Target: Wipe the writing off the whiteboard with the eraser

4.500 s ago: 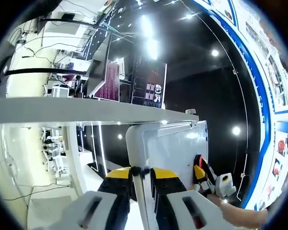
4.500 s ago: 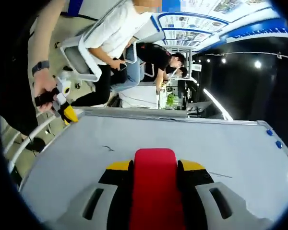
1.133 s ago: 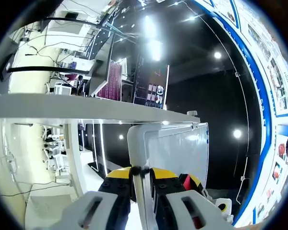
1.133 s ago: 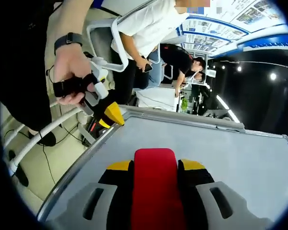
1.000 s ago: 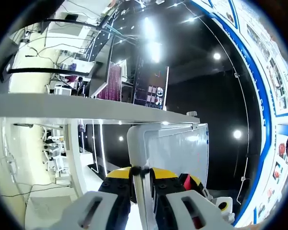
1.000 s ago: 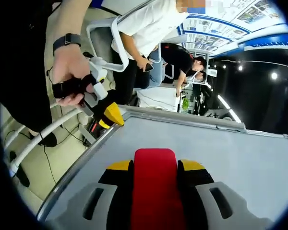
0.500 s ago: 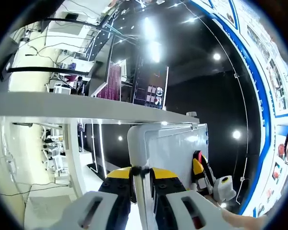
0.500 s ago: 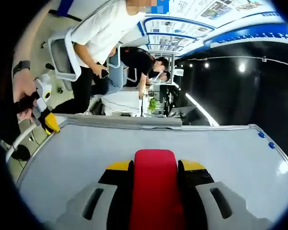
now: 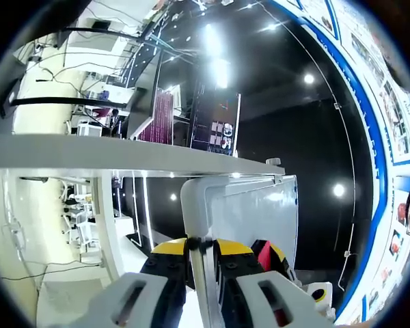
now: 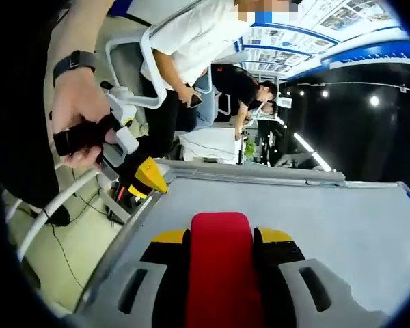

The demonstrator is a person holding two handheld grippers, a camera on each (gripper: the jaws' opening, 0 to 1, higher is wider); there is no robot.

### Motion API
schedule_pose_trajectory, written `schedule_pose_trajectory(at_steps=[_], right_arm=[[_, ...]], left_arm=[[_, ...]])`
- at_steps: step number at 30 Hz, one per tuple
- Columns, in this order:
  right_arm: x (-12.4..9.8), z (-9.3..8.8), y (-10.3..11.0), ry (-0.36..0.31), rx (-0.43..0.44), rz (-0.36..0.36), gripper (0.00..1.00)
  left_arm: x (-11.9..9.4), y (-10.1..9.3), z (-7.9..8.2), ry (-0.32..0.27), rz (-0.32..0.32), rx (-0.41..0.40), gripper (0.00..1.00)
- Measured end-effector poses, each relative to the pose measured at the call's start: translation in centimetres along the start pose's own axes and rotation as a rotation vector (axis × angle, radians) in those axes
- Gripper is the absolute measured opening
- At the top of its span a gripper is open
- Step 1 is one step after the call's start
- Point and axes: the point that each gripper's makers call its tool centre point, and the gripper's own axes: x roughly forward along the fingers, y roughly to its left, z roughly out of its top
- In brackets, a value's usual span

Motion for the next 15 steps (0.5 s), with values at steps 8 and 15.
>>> schedule_pose_trajectory(at_steps=[8, 15], right_arm=[[-1.5, -1.3, -2.1, 0.083, 0.118, -0.122, 0.39], [-4.7, -1.7, -4.5, 0.067, 0.322, -0.298, 0.39]], left_arm=[[-0.1, 0.0, 0.1, -0.026, -0.006, -0.007, 0.17], [-0.1, -0.1, 0.1, -0.040, -0.012, 0.001, 0.17]])
